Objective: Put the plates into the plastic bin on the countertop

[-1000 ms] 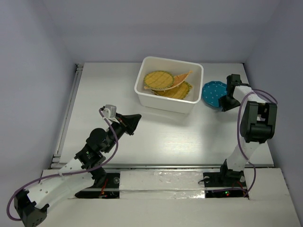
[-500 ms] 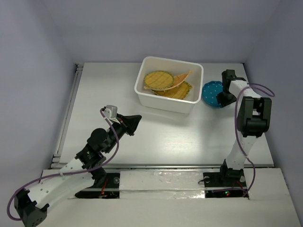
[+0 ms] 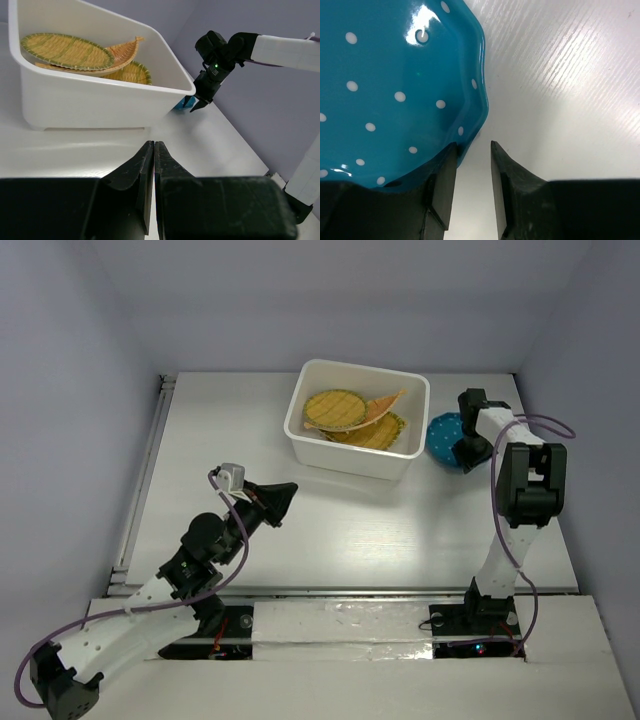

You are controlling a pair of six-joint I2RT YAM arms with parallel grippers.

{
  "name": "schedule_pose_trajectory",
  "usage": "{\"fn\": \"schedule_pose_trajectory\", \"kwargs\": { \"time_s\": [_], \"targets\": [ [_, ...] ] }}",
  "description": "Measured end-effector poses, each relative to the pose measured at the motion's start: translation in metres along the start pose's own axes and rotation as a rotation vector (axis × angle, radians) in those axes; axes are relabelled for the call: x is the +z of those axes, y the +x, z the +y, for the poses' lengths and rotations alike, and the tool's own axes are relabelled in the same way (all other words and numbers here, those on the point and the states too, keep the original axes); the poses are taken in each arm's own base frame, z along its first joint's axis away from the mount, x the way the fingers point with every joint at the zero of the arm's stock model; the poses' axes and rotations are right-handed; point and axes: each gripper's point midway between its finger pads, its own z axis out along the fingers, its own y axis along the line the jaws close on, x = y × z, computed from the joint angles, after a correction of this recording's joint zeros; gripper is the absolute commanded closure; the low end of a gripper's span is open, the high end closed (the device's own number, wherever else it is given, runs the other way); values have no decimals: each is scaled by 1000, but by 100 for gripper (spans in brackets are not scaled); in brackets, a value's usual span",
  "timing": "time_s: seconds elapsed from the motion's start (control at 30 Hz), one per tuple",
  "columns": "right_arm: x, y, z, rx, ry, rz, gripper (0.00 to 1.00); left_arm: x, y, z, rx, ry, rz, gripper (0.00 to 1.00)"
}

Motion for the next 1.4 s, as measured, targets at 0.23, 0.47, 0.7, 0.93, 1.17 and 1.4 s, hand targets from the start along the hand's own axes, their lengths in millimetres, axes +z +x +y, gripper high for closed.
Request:
{"fn": "schedule_pose_trajectory", "kwargs": {
  "time_s": [0.23,0.47,0.7,0.93,1.17,1.4],
  "targets": [
    [-7,7,-14,-56,21,2,63,-2,-2,-1,-3,6,-8,98],
    [-12,21,-31,-98,39,-8,63,-3,1,-2,-5,12,-2,98],
    [-3,36,-68,-144,100,-14,66,-3,2,-2,-7,12,1,98],
    [-5,42,-88,-129,11,-65,63,-2,4,-4,-10,20,7,98],
    [-5,30,-84,-62,-150,-89,53,1,6,-4,-10,23,12,98],
    [13,16,-83,36,-196,-63,51,3,10,-2,-7,16,26,98]
  ]
}}
